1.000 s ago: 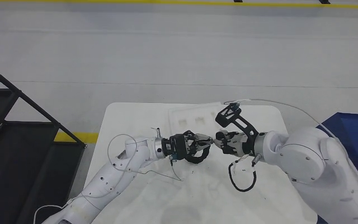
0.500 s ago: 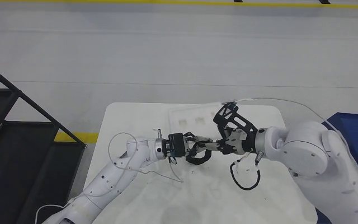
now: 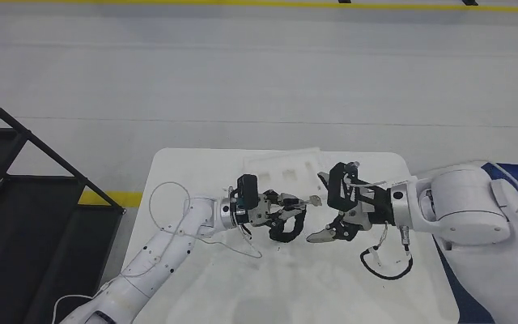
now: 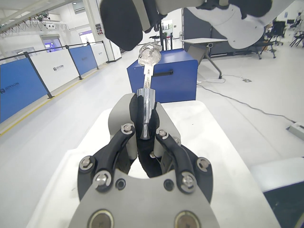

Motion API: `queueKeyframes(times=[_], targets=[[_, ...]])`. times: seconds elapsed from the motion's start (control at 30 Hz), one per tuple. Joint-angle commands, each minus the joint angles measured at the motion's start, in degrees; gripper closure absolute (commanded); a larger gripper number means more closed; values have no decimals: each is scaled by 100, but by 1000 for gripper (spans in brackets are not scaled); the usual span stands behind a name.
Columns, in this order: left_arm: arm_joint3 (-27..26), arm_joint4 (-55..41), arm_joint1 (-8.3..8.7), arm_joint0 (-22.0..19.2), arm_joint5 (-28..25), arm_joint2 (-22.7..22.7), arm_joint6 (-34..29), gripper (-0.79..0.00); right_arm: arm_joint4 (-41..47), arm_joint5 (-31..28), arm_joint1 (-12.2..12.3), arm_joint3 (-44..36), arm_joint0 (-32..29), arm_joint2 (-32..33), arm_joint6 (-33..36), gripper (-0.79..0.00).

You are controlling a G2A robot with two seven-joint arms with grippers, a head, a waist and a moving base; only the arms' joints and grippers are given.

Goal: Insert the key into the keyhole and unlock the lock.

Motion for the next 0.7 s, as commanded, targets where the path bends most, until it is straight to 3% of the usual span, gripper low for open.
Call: queueKeyframes(times=[0.0, 0.07, 0.3, 0.67], targets=[[44, -332, -8, -52, -306, 2, -131, 0, -227, -162, 85, 5, -73, -6, -160, -785], [107, -549, -15, -130, -533, 11, -360, 0, -383, -329, 176, 47, -158, -38, -327, -785], [257, -1495, -34, -434, -533, 461, -1146, 0, -727, -692, 358, 198, -273, -111, -692, -785], [524, -2663, -42, -688, -533, 823, -1856, 0, -1191, -523, 415, -268, -380, -79, -784, -785]])
